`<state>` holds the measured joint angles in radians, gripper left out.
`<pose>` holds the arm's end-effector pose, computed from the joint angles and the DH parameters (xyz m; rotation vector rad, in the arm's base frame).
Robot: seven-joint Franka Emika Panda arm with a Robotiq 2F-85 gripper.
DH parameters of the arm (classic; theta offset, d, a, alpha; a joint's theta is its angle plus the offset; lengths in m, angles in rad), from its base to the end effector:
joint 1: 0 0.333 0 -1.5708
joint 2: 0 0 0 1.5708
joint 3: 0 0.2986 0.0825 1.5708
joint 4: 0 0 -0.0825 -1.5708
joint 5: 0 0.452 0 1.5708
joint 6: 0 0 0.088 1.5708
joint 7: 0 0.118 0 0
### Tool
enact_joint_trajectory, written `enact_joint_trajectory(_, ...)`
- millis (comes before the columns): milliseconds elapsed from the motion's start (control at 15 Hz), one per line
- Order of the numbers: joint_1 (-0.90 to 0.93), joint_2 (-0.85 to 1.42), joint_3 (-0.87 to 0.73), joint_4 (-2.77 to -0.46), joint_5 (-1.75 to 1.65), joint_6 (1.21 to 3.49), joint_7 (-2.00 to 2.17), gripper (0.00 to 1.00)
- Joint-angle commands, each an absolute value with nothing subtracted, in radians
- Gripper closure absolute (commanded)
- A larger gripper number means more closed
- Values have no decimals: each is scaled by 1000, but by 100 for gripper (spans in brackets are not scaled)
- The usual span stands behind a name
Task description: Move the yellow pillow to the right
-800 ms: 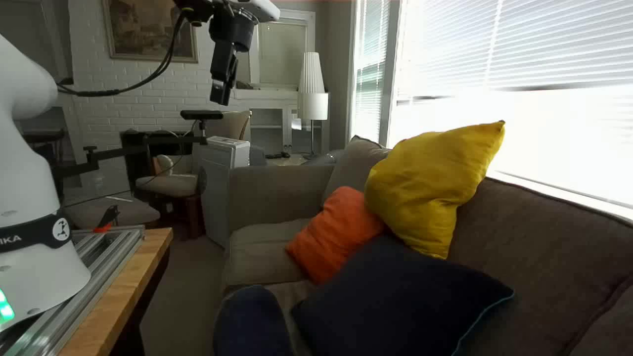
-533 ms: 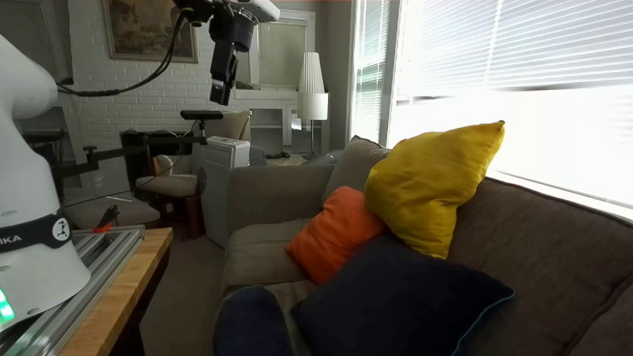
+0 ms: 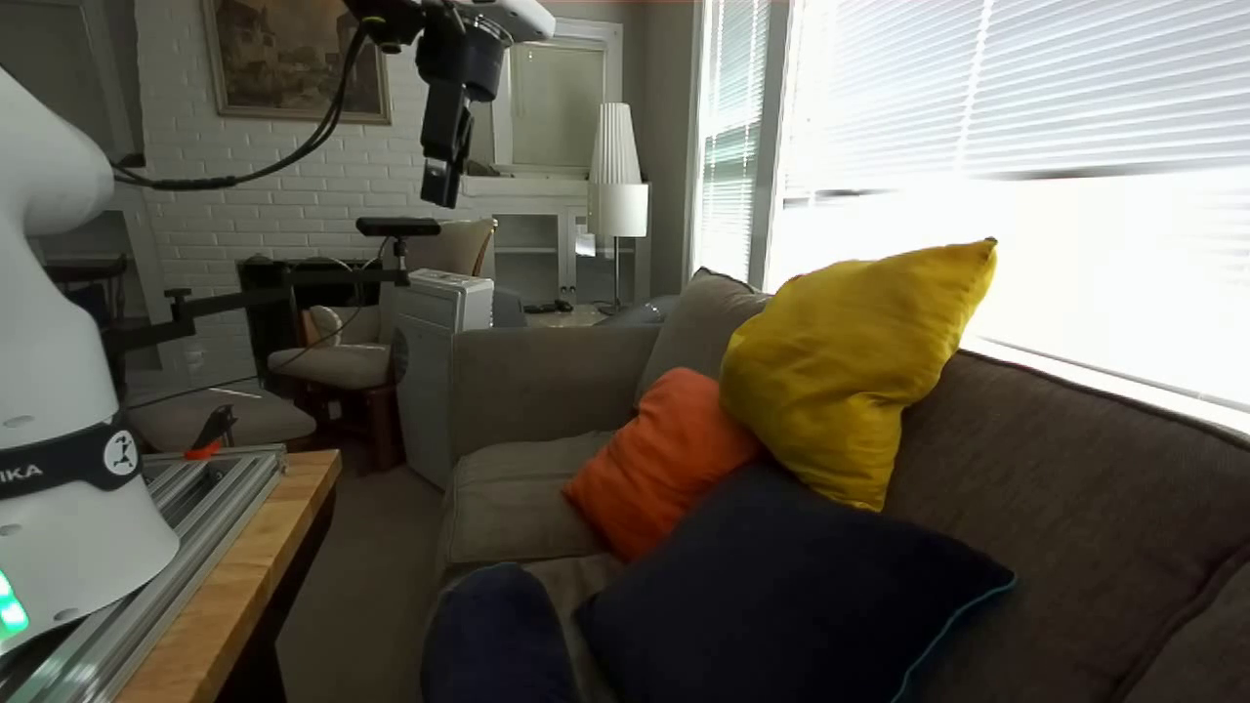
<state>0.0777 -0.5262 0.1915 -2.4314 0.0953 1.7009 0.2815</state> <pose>0.4210 0.1242 0.4244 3.0668 -0.1078 -0.3124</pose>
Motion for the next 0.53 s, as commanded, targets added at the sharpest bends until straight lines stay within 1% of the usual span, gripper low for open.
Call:
enact_joint_trajectory(0, 81, -481, 197, -2405, 128, 1791, 329, 0)
enact_joint_trajectory(467, 113, -340, 254, -2284, 249, 1900, 487, 0)
